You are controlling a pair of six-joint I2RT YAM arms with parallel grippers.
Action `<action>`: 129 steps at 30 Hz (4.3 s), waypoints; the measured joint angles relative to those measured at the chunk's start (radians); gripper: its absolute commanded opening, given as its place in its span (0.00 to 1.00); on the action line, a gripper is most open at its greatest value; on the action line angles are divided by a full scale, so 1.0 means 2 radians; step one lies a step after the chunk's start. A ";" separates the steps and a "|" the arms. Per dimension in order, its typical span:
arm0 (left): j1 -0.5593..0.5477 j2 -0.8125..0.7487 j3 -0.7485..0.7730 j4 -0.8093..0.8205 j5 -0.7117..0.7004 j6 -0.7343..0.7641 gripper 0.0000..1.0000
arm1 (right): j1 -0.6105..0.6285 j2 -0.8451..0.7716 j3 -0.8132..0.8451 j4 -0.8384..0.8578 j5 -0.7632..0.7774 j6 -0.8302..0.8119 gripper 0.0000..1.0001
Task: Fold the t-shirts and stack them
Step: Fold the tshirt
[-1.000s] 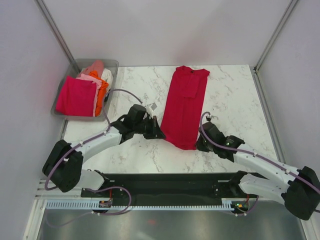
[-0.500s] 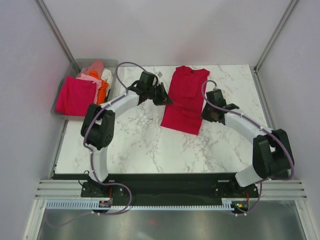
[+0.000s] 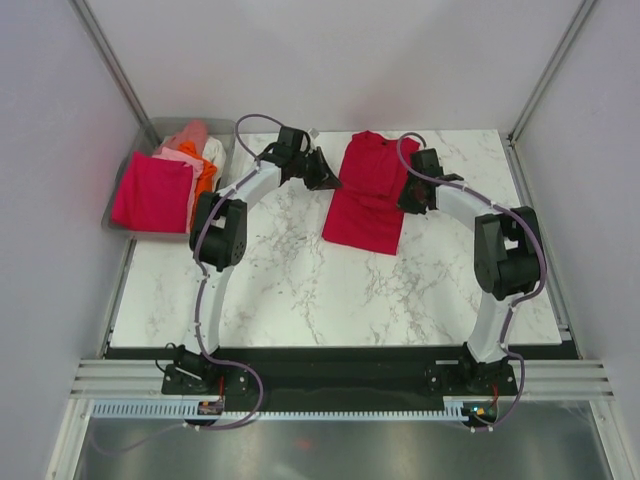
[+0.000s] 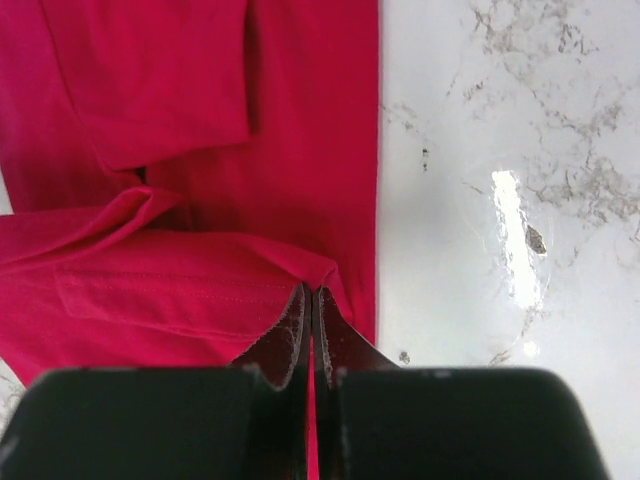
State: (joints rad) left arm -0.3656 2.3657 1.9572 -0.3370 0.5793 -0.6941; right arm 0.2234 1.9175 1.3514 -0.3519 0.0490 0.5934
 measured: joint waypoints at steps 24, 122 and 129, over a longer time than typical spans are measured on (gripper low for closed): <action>-0.009 -0.035 -0.047 -0.011 0.021 -0.001 0.02 | 0.000 -0.090 -0.066 -0.001 -0.012 0.000 0.00; -0.048 -0.136 -0.289 0.013 -0.042 0.081 0.02 | 0.039 -0.166 -0.278 0.079 -0.068 -0.011 0.00; -0.048 -0.220 -0.391 0.030 -0.066 0.080 0.02 | 0.063 -0.168 -0.274 0.067 -0.077 -0.017 0.00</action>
State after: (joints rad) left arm -0.4622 1.9255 1.1744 -0.2779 0.4473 -0.5335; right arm 0.3492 1.5818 0.8043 -0.2184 -0.1059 0.5602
